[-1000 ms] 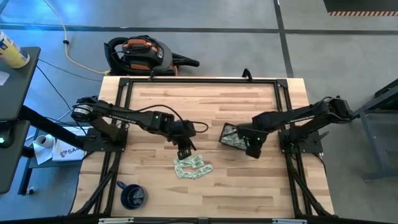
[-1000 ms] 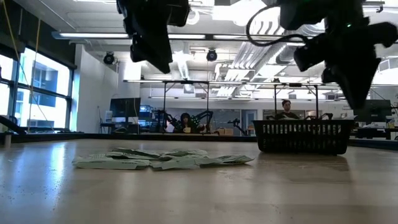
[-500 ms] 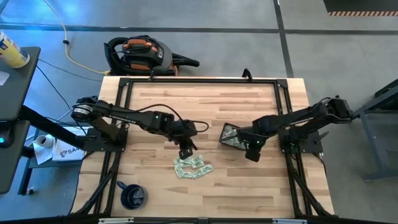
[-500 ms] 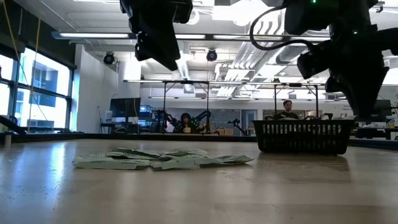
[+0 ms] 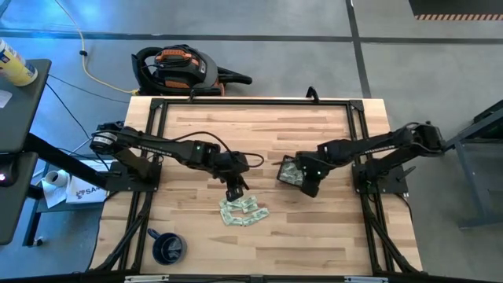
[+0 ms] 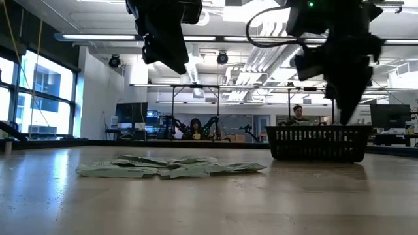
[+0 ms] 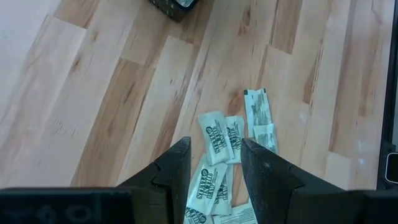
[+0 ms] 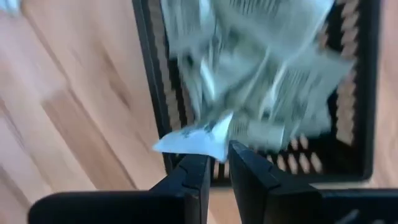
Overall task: Pick and place Stevia / Truvia into bins
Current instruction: Adjust the stevia packets in the black bin, then put the stevia packet into the black bin
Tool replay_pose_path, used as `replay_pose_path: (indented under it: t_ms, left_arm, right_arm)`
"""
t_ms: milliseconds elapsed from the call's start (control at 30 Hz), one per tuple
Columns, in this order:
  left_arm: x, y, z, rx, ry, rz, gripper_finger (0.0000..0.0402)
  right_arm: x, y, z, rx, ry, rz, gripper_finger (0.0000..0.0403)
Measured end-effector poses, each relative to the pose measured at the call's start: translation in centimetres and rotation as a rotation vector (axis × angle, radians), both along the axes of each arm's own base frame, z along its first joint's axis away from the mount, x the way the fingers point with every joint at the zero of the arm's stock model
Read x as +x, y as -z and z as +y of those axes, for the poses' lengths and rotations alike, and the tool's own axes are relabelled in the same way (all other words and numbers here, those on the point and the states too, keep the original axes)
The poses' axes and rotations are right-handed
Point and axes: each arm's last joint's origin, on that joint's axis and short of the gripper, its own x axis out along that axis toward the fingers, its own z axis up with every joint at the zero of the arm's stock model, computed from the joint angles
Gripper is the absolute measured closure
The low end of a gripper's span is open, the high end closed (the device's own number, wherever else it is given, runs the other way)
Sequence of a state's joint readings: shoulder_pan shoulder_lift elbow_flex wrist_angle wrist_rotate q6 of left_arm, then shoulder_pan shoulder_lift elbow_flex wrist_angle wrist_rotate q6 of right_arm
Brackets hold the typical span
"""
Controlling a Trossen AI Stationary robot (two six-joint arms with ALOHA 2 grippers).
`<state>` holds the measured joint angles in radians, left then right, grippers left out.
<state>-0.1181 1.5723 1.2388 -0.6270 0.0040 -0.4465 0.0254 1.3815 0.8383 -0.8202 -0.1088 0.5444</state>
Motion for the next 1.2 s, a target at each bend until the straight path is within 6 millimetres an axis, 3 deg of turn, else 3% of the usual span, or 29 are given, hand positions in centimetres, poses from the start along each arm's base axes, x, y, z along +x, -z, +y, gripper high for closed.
replay_pose_path:
  t_ms: [200, 400, 500, 600, 767, 900, 1100, 1200]
  left_arm:
    - [0.0, 0.0, 0.0, -0.001, -0.001, 0.0, 0.0227]
    - [0.0, 0.0, 0.0, 0.01, -0.01, -0.001, 0.0227]
    - [-0.1, 0.0, 0.0, 0.0, -0.002, 0.008, 0.0227]
    - [-0.3, 0.2, -0.3, -0.025, 0.04, 0.041, 0.0227]
    - [-1.1, 2.7, -1.4, 0.059, 0.041, 0.086, 0.0226]
    - [-0.4, 4.7, -2.1, 0.024, -0.001, 0.043, 0.02]
    - [2.9, 6.9, -2.6, -0.025, -0.023, -0.088, 0.0139]
    - [3.7, 9.0, -2.7, 0.004, 0.0, -0.023, 0.0132]
  right_arm:
    - [0.3, 0.1, -2.0, -0.102, 0.085, -0.035, 0.035]
    - [1.0, 1.1, -3.2, -0.098, 0.1, -0.024, 0.0339]
    - [1.2, 1.0, -2.8, -0.055, 0.067, -0.02, 0.0337]
    - [1.2, -0.3, -1.8, -0.074, 0.026, -0.044, 0.0336]
    - [1.1, -3.3, 0.1, -0.138, -0.031, -0.152, 0.0325]
    - [0.8, -4.3, 1.3, -0.157, -0.031, -0.194, 0.0278]
    - [0.2, -4.1, 2.5, -0.172, -0.023, -0.144, 0.0177]
    - [-0.2, -4.0, 3.1, -0.169, -0.006, -0.118, 0.0142]
